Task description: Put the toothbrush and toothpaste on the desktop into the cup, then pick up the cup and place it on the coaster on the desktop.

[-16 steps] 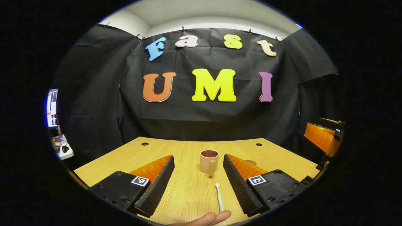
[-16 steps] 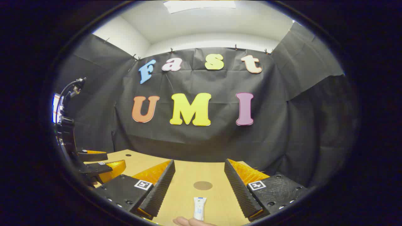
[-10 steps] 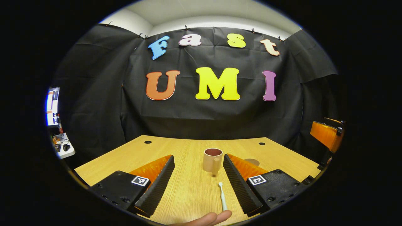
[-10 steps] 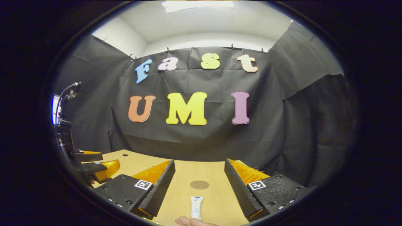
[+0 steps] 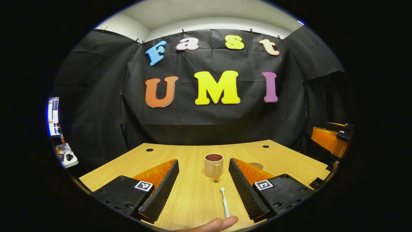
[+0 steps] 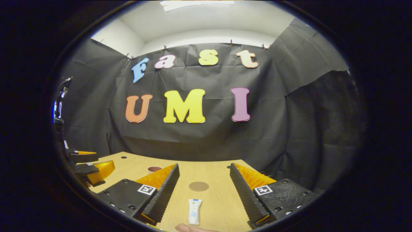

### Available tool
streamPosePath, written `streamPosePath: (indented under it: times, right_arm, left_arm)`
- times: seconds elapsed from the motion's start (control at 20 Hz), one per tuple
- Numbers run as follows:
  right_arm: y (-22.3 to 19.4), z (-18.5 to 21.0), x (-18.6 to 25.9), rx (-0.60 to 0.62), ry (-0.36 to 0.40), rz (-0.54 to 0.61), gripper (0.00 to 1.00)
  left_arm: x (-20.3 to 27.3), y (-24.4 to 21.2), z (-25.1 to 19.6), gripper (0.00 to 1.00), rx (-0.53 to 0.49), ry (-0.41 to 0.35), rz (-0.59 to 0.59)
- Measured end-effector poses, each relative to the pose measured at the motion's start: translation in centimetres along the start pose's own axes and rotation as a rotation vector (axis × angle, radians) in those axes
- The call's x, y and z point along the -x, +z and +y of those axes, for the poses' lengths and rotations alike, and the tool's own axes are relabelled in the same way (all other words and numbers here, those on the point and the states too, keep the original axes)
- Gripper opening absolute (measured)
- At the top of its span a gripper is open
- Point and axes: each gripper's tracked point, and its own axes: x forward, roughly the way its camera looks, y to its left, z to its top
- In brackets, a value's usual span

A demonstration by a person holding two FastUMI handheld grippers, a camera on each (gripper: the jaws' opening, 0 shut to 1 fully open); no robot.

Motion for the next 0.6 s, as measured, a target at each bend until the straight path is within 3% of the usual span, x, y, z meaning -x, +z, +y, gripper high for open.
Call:
streamPosePath:
  times: [0.3, 0.6]
  right_arm:
    - [-1.0, -0.1, -0.3, 0.007, 0.010, 0.015, 0.95]
    - [-3.9, -1.1, -1.2, 0.004, 0.003, 0.077, 0.95]
  left_arm:
    - [-1.9, -4.3, -0.9, 0.98, -0.008, -0.012, 0.109]
    - [-3.6, -15.9, -5.2, 0.99, 0.034, -0.106, 0.463]
